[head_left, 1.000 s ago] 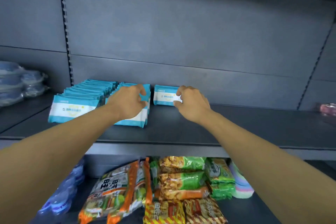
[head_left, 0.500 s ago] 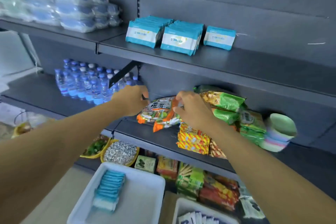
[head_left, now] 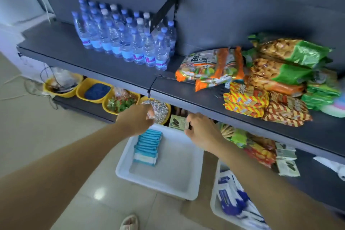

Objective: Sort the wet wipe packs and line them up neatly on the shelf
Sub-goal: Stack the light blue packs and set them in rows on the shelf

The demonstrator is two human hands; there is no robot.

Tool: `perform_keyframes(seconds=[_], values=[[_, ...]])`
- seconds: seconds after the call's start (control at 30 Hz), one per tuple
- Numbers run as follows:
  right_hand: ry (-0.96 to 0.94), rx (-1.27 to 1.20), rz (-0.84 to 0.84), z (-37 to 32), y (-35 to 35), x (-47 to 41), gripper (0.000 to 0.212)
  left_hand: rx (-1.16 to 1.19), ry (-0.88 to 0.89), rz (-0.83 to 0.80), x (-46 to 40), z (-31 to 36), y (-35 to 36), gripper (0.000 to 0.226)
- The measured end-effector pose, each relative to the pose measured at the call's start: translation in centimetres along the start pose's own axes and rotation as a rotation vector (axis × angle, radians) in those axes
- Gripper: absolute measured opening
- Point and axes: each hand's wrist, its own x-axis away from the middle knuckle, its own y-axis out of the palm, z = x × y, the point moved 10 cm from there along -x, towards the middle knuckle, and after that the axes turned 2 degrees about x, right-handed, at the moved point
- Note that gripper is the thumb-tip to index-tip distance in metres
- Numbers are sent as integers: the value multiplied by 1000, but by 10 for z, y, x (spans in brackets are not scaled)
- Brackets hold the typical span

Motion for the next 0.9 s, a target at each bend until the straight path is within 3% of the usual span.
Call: perform_keyframes(seconds=[0.27, 0.5, 0.63, 0.9], values=[[167, -65, -271, -20, 178, -38, 36, -48, -43, -252, -41, -129, 109, 27], [229, -135, -365, -17, 309, -72, 36, -146, 8, -294, -65, -192, 206, 37], [242, -160, -365, -10, 375, -95, 42, -203, 56, -277, -83, -212, 250, 40], [352, -223, -195, 18, 463, -142, 48, -239, 142, -137, -124, -232, 305, 43]])
